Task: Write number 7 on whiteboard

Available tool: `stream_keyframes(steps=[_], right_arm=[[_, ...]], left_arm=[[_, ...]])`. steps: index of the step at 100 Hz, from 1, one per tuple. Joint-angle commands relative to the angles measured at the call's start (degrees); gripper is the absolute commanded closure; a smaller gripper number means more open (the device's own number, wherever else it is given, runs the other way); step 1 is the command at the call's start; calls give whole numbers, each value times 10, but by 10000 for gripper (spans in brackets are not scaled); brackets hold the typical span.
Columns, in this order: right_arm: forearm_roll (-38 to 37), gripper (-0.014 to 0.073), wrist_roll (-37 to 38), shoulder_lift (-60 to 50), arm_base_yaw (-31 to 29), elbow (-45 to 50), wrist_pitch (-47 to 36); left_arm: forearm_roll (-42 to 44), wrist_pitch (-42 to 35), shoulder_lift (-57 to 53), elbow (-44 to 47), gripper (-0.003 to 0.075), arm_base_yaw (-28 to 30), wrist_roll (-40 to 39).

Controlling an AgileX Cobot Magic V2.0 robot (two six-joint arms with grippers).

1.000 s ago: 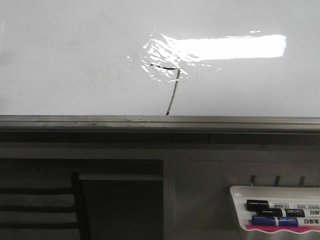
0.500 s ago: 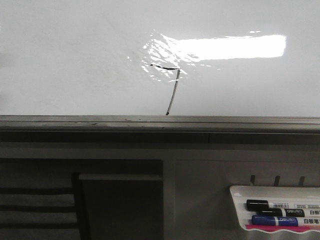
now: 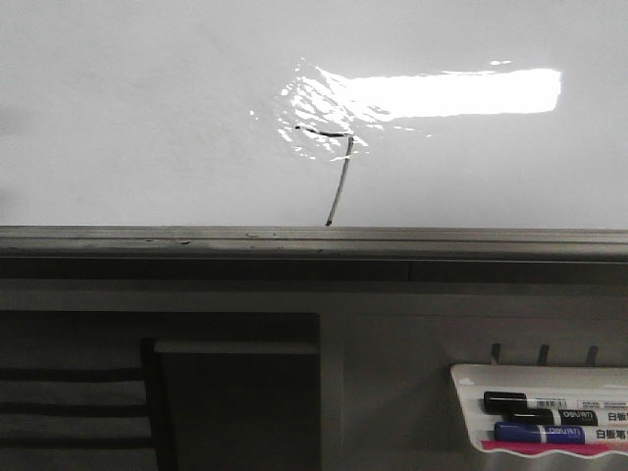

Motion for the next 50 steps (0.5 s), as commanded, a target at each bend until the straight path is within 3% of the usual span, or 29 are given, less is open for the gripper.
stream_keyframes(steps=[1,24,50], right_arm=[[5,207,2,-12,-1,-18,-13],[-17,207,52,-14,-1,-18,-10],[-151,207,284,-31,-1,3,19]], left_arm=[[-11,-10,-16,-28,330,-1,1],[-7,29,-67,-42,332,-1,1],[16,122,-215,-41,334,-40,1]])
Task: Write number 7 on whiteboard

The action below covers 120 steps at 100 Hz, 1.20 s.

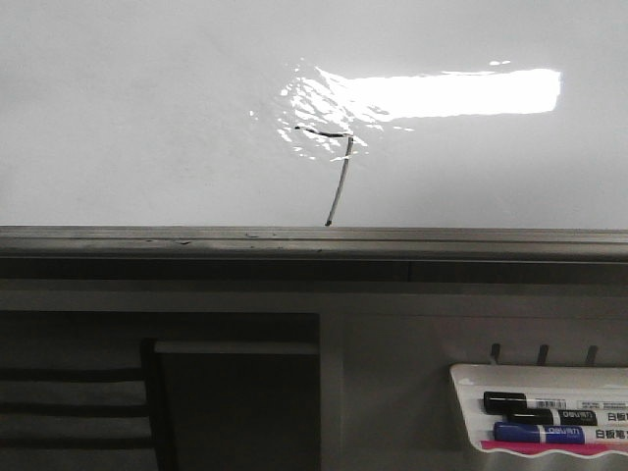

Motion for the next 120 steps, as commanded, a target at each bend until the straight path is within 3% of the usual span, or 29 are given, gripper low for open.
stream_keyframes(steps=[1,13,20,31,50,65,74,92,96,120], right_arm=[[-54,207,79,-20,-1,5,17],[-83,208,119,-54,-8,95,-51],[-82,208,130,-86,-28,162,-111],[-82,208,156,-148,-83,266,-199],[-58,209,171,-262,-177,429,-365],[-7,214,171,-340,-184,515,-470],[3,295,171,-377,-184,546,-500],[3,664,170,-415,-184,568,-516],[3,664,170,-415,-184,568,-513],[3,665,170,-415,-184,568,-509]], left_arm=[[0,9,-65,-19,334,-29,1],[78,-2,-134,-4,336,-112,-4],[146,-20,-168,18,349,-149,-48],[210,-54,-224,70,377,-169,-111],[193,-219,-328,202,414,-162,-177],[128,-349,-375,294,462,-162,-181],[117,-385,-379,323,521,-162,-181],[117,-393,-378,337,708,-162,-181],[117,-393,-378,337,741,-162,-181],[117,-391,-378,337,741,-162,-181]])
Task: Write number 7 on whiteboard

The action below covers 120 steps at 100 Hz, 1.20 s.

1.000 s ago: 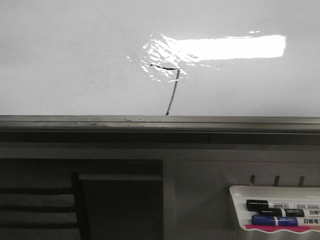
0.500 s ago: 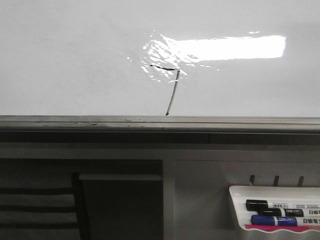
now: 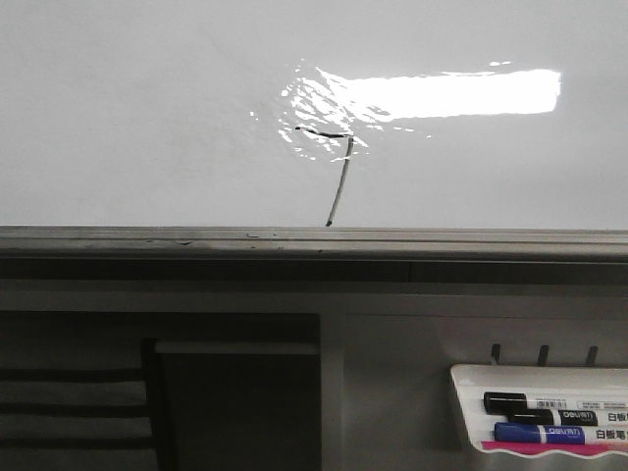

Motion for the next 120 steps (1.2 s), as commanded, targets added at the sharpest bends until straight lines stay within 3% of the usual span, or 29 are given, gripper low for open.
stream_keyframes(steps=[1,26,61,70,90,120], right_arm=[[1,665,-6,2,-4,-15,-46],[1,665,-6,2,-4,-15,-46],[1,665,-6,2,-4,-15,-46],[1,665,-6,2,-4,-15,-47],[1,665,-6,2,-4,-15,-45],[1,665,-6,2,-4,-15,-45]], left_arm=[[-8,-46,2,-16,741,0,-5],[-8,-57,-24,2,741,-2,-5],[-9,-116,-262,225,741,46,-5],[8,-74,-286,223,741,51,-7],[225,-76,-286,225,741,51,-246],[233,-79,-286,225,741,53,-250]])
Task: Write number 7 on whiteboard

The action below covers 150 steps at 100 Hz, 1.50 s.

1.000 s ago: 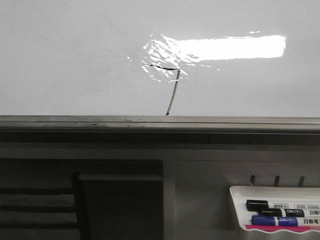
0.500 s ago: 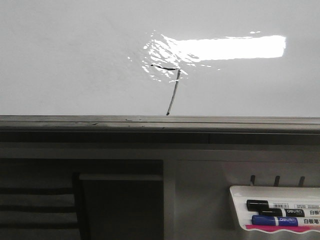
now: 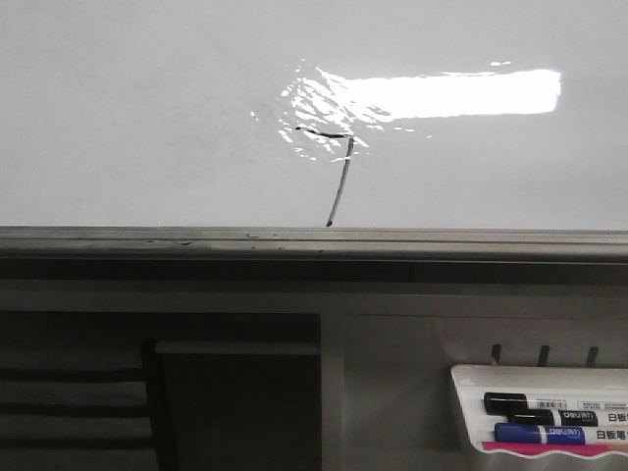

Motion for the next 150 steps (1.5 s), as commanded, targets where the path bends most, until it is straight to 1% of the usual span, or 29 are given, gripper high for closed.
stream_keyframes(steps=[1,69,74,83,97,105,119,129,133,136,141,150], right_arm=[[1,665,-6,2,-4,-15,-45],[0,665,-6,1,-4,-12,-46],[-1,665,-6,-9,-12,-7,-48],[-10,665,-9,-35,-39,19,-83],[-10,665,-9,-93,-75,101,-187],[-10,665,-9,-125,-77,156,-243],[-10,665,-9,-173,-77,243,-304],[-10,665,-9,-199,-77,287,-349],[-10,665,-9,-210,-77,282,-312],[-10,665,-9,-223,-77,281,-303],[-9,665,-9,-240,-77,285,-305],[-2,665,-9,-237,-78,285,-309]], left_arm=[[4,-42,-17,20,741,1,-8],[4,-42,-17,20,741,1,-8],[4,-42,-17,20,741,1,-8],[4,-42,-17,20,741,1,-8],[4,-42,-17,20,741,1,-8],[4,-42,-17,20,741,1,-8],[4,-42,-17,20,741,1,-8],[4,-42,-17,20,741,1,-8],[4,-42,-17,20,741,1,-8],[4,-42,-17,20,741,1,-8],[4,-42,-17,20,741,1,-8],[4,-41,-17,20,741,1,-8]])
